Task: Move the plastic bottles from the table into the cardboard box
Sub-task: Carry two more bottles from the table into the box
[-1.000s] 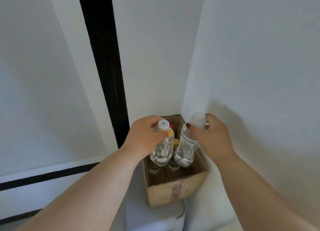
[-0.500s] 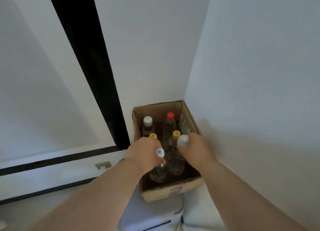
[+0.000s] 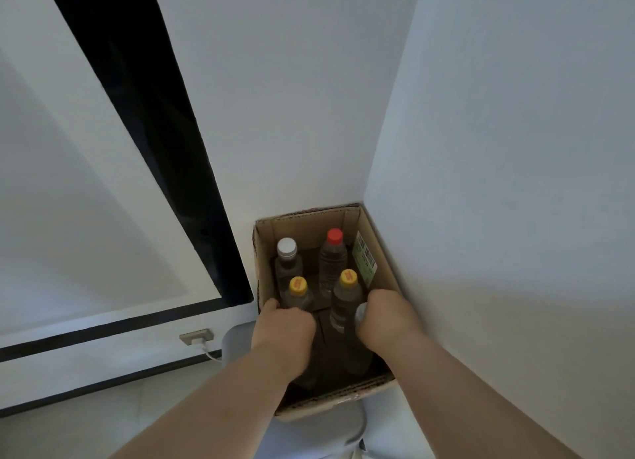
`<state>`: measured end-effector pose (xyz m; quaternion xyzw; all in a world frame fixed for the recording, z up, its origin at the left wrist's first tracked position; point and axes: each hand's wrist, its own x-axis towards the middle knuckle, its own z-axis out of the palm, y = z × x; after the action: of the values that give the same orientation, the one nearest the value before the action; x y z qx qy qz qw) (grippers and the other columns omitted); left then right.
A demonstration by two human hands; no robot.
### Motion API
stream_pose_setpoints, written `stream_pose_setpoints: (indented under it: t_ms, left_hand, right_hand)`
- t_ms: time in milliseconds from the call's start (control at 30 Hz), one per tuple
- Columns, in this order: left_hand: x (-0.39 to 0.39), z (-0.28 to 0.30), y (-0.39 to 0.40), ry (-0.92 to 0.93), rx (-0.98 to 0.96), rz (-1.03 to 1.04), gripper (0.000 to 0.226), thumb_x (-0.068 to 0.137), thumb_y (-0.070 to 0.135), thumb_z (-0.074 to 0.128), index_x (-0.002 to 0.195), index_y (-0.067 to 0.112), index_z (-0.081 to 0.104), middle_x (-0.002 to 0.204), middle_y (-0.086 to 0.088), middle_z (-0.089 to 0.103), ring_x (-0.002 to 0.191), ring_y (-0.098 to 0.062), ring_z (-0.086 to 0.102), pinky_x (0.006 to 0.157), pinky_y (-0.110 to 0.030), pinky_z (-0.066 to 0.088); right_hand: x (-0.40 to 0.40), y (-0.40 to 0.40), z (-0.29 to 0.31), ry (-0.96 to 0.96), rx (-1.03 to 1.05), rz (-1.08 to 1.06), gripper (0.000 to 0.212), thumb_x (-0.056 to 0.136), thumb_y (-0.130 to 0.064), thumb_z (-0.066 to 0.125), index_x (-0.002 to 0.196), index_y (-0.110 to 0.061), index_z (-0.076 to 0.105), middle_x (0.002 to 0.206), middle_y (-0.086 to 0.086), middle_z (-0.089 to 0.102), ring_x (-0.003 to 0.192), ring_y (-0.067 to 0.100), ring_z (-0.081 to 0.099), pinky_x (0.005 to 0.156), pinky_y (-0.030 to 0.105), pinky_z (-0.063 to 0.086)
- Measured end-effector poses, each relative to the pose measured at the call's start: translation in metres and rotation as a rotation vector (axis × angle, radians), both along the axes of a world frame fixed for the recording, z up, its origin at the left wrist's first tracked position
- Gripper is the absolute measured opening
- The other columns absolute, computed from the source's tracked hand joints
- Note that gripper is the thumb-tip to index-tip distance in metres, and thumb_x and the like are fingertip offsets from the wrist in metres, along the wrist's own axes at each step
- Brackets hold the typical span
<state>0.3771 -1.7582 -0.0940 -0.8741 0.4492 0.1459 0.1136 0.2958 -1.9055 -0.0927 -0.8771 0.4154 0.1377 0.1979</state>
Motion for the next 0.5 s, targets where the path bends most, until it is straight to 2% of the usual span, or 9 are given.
stream_pose_setpoints:
  t_ms: [67, 200, 300, 400, 500]
  left_hand:
    - [0.0, 0.001, -0.001, 0.007, 0.013, -0.009, 0.014, 0.087, 0.015, 0.061, 0.091, 0.026, 0.068, 0.09, 0.001, 0.073, 0.095, -0.023, 0.066, 0.105, -0.039, 0.031]
    - [-0.002, 0.006, -0.001, 0.006, 0.058, -0.038, 0.009, 0.088, 0.018, 0.062, 0.087, 0.026, 0.065, 0.091, 0.001, 0.072, 0.098, -0.023, 0.065, 0.104, -0.04, 0.032]
    - [-0.001, 0.009, -0.002, 0.001, 0.065, -0.054, 0.016, 0.089, 0.019, 0.061, 0.077, 0.027, 0.054, 0.09, 0.001, 0.071, 0.099, -0.024, 0.064, 0.104, -0.041, 0.031]
    - [-0.002, 0.009, -0.002, -0.01, 0.099, -0.082, 0.029, 0.088, 0.021, 0.061, 0.066, 0.026, 0.042, 0.077, 0.001, 0.058, 0.099, -0.026, 0.063, 0.102, -0.042, 0.031]
    - [-0.003, 0.009, -0.001, -0.019, 0.146, -0.124, 0.022, 0.088, 0.027, 0.059, 0.071, 0.025, 0.046, 0.073, 0.001, 0.049, 0.101, -0.027, 0.06, 0.101, -0.043, 0.031]
  right_hand:
    - [0.0, 0.002, 0.004, 0.051, -0.012, 0.026, 0.01, 0.088, -0.02, 0.063, 0.095, -0.014, 0.067, 0.082, 0.003, 0.06, 0.091, 0.026, 0.066, 0.066, 0.03, 0.049]
    - [0.002, 0.007, 0.008, 0.126, -0.025, 0.111, 0.016, 0.087, -0.015, 0.064, 0.103, -0.016, 0.066, 0.102, 0.006, 0.068, 0.094, 0.026, 0.066, 0.069, 0.032, 0.052]
    - [0.001, 0.009, 0.007, 0.148, -0.015, 0.162, 0.02, 0.089, -0.014, 0.061, 0.109, -0.017, 0.064, 0.106, 0.005, 0.068, 0.095, 0.025, 0.066, 0.069, 0.032, 0.05]
    - [-0.002, 0.01, 0.006, 0.153, 0.031, 0.188, 0.023, 0.088, -0.014, 0.062, 0.111, -0.019, 0.064, 0.105, 0.004, 0.067, 0.093, 0.024, 0.065, 0.074, 0.033, 0.054]
    - [-0.005, 0.011, 0.006, 0.154, 0.071, 0.199, 0.025, 0.085, -0.016, 0.063, 0.11, -0.02, 0.065, 0.105, 0.004, 0.068, 0.094, 0.025, 0.065, 0.079, 0.036, 0.056]
